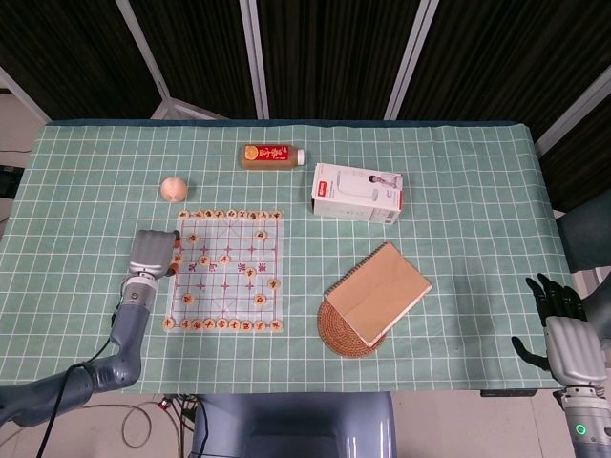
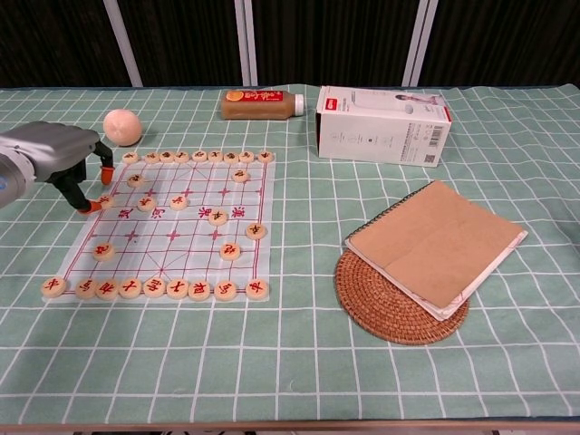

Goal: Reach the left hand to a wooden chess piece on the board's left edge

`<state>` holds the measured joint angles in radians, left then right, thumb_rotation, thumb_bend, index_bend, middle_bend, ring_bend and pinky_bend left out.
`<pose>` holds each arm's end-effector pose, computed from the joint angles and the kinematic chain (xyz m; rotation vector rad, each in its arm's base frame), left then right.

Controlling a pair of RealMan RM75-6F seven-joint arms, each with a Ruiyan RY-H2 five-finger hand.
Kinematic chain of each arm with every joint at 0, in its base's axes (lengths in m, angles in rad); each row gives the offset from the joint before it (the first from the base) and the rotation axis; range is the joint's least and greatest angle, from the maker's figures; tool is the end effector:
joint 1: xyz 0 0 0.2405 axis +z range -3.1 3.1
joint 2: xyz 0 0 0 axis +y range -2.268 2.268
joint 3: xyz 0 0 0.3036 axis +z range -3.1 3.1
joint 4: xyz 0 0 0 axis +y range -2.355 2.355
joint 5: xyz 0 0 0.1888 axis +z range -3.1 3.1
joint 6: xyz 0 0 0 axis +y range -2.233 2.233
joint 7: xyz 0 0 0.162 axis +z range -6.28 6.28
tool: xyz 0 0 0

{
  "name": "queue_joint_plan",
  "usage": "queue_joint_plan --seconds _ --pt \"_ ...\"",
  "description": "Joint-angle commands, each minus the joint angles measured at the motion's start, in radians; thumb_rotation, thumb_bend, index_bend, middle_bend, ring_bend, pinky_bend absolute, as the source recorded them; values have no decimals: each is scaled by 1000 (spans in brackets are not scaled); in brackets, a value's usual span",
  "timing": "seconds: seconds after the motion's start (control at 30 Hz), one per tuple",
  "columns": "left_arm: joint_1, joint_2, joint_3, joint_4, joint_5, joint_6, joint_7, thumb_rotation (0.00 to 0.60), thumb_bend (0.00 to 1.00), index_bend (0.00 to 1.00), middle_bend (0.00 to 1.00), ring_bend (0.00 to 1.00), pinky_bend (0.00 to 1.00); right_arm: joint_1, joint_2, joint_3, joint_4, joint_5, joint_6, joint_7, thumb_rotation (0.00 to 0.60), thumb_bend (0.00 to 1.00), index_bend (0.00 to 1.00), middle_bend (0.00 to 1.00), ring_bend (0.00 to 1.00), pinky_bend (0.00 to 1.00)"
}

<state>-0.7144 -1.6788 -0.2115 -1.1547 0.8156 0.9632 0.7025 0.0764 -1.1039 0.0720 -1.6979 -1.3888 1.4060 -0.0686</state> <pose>-0.2678 0.4188 -0.0075 -1.6486 -0.8190 -0.4711 -0.3506 -0.1997 0.1943 1.3281 -1.0058 0.8179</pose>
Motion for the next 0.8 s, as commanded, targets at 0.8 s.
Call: queue_joint_plan --seconds 0.8 --pt "-18 -9 12 3 -43 0 15 600 254 453 1000 852 940 -1 0 -2 -3 -2 0 1 600 344 0 0 0 0"
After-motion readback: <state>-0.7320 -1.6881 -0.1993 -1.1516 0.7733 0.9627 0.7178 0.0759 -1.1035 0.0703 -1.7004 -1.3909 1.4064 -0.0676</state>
